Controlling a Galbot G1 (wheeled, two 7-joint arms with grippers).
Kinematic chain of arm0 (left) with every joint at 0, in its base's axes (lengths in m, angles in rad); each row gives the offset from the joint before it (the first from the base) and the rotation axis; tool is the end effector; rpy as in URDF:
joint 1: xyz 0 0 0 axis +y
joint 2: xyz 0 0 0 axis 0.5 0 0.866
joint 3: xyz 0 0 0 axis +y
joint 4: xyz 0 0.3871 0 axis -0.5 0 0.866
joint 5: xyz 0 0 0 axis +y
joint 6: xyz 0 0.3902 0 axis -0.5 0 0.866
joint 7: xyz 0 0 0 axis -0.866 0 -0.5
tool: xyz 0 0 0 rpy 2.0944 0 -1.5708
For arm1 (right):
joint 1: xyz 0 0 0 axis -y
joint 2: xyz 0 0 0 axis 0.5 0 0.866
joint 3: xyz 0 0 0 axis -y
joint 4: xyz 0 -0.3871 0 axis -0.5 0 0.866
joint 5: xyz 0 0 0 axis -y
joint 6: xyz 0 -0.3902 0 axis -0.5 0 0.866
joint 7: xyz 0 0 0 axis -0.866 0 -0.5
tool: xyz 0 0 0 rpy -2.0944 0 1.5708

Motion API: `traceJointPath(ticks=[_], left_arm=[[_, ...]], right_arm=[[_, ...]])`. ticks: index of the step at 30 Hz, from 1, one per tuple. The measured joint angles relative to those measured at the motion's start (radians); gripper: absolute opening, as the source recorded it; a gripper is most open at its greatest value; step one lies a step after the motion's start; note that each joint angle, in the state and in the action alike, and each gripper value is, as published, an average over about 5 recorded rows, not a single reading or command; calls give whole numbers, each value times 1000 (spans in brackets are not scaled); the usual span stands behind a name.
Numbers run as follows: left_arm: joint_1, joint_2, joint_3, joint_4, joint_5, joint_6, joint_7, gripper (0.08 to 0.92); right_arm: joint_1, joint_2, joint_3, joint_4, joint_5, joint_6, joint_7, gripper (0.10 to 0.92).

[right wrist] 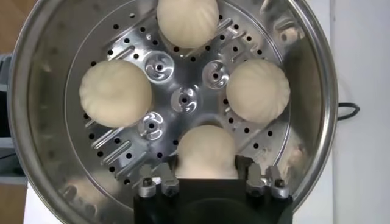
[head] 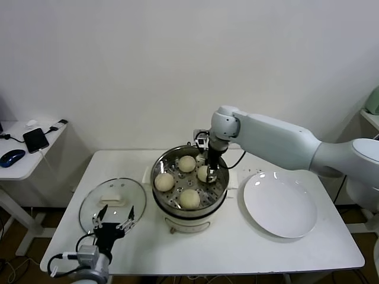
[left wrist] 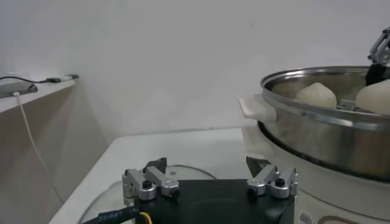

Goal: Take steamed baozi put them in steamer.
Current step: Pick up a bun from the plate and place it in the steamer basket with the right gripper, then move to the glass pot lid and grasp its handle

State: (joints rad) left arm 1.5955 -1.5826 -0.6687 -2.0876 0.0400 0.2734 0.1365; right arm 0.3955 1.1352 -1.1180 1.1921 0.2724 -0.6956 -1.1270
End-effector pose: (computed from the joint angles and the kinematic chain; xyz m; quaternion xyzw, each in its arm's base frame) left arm 0.1849 0.0468 -0.3413 0.0042 -0.9873 -0.0318 0.1556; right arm 0.6259 0.1037 -0.1065 0.5120 -0.5584 0.4888 0.4325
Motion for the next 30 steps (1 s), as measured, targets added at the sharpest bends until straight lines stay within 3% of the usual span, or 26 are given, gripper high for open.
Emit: traceJointPath(ticks=[5,13,22,30], left_arm=[[2,-3,1,-5,-3,0,0,823],[0,-7,5,-12,-39,-22,-12,823],[3,-9,19,-6,-92,-93,-55,823],[-4,-8,29,19,-115,-177,-99,823]], right_arm=[[5,-40,25,34,1,0,-6,818],[-43,-153,178,127,66,47,33,823],[-323,-282,588,273,179,204,261,823],[-748,-260,1051,376,246,404,519,823]])
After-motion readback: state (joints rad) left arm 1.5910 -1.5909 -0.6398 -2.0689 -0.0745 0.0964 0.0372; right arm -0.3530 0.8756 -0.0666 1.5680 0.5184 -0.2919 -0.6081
